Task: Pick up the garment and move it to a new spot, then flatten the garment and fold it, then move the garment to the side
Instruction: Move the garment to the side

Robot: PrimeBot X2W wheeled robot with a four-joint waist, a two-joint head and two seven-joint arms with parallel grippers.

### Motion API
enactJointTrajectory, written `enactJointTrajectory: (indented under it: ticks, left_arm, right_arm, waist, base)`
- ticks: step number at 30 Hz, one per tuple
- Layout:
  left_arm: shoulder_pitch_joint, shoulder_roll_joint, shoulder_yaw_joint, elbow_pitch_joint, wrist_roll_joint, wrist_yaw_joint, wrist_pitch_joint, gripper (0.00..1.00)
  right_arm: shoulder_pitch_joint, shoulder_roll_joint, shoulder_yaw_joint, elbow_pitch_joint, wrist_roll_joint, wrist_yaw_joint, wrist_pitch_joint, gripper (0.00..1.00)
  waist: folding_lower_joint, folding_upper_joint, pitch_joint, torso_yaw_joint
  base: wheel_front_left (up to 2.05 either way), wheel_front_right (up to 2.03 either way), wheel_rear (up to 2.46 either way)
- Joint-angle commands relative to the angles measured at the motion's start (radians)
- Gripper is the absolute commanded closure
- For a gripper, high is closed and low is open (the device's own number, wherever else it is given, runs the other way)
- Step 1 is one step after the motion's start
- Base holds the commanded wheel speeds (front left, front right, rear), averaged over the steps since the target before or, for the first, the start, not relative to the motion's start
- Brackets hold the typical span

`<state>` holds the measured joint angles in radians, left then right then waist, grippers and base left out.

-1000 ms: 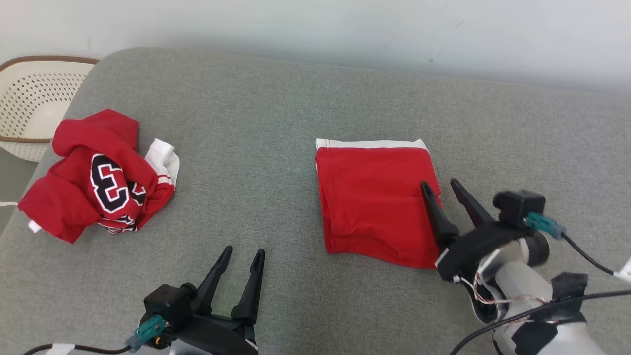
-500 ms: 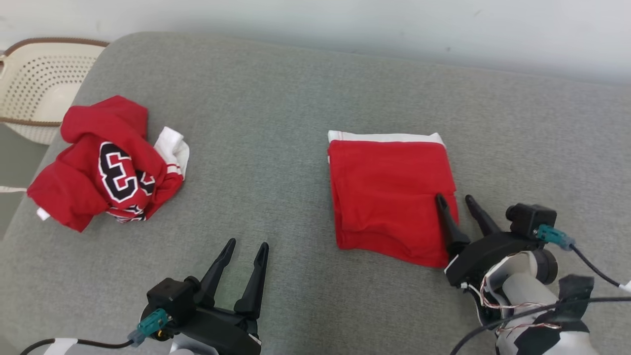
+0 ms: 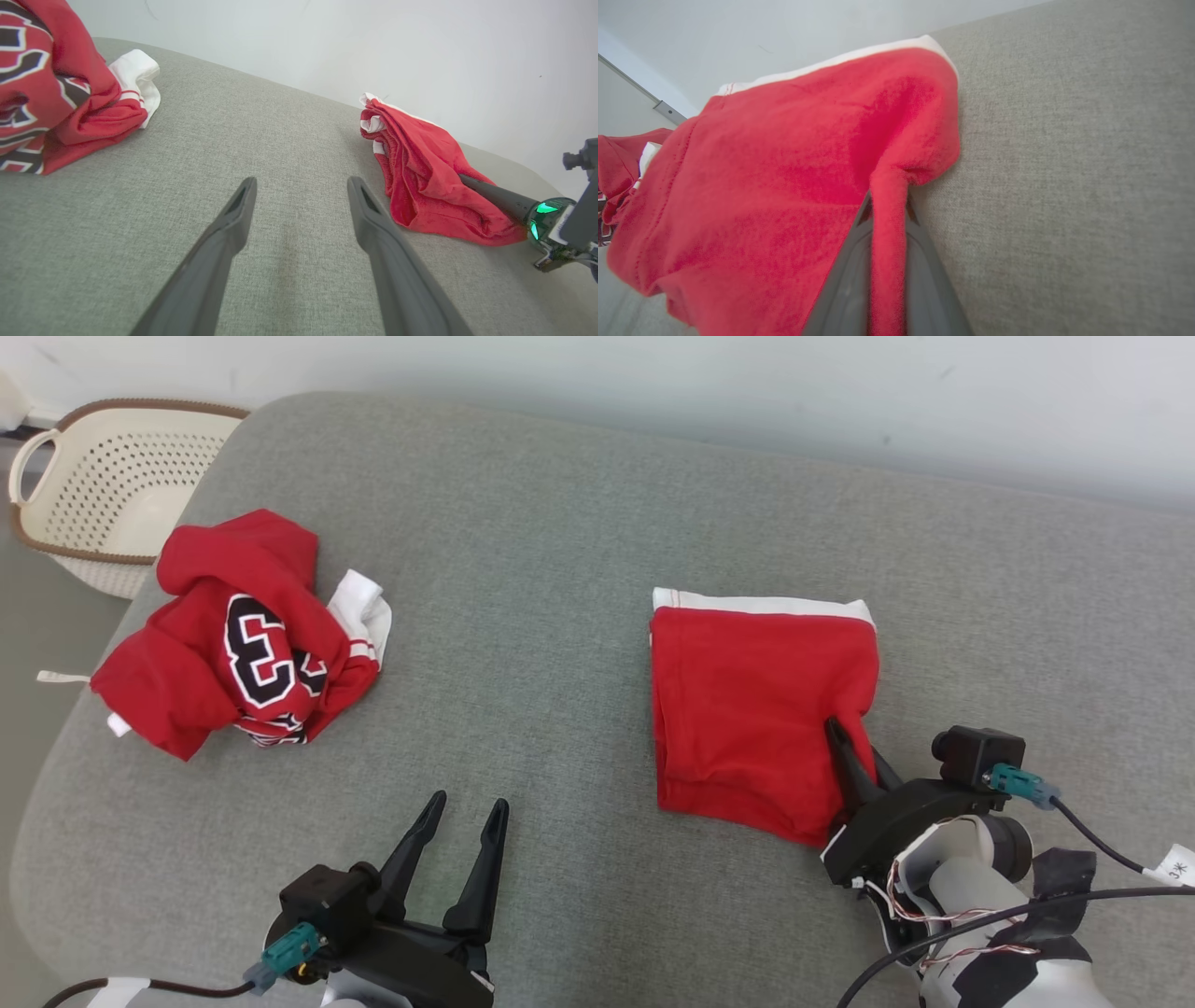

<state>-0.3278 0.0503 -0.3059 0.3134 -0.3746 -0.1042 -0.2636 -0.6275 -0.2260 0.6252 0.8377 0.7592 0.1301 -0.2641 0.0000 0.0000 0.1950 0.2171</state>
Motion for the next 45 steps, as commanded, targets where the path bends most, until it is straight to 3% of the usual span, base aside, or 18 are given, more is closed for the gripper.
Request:
enactJointTrajectory:
  ticks: [1,12,20,34,39,45]
  left_arm:
    - [0.016,0.001,0.005,0.001,0.016,0.001,-0.001,0.0]
    - [0.039,0.001,0.027,-0.01,0.074,0.0,-0.001,0.0]
    - [0.042,0.001,0.037,-0.019,0.091,-0.007,-0.001,0.0]
    - [0.028,0.001,0.051,-0.043,0.136,-0.012,-0.001,0.0]
    - [0.002,0.001,0.041,-0.07,0.157,-0.014,-0.001,0.0]
    - [-0.035,0.001,0.025,-0.089,0.177,-0.016,-0.001,0.0]
  right_arm:
    - [0.005,-0.005,-0.008,-0.008,-0.002,0.001,0.0,1.0]
    - [0.084,-0.005,-0.072,-0.051,-0.055,0.001,0.0,1.0]
    - [0.134,0.002,-0.084,-0.074,-0.081,0.001,0.0,1.0]
    - [0.165,0.023,-0.068,-0.099,-0.1,0.001,0.0,1.0]
    - [0.145,0.019,-0.067,-0.104,-0.104,0.001,0.0,1.0]
    - [0.085,0.011,-0.067,-0.1,-0.142,0.001,0.0,1.0]
  waist:
    - [0.0,0.0,-0.01,-0.014]
    - [0.0,0.0,-0.062,-0.149]
    - [0.0,0.0,-0.086,-0.311]
    - [0.0,0.0,-0.078,-0.533]
    - [0.0,0.0,-0.037,-0.566]
    - [0.0,0.0,0.029,-0.557]
  base:
    - [0.0,0.0,0.0]
    - [0.0,0.0,0.0]
    - [0.0,0.0,0.0]
    - [0.0,0.0,0.0]
    - [0.0,0.0,0.0]
    - [0.0,0.0,0.0]
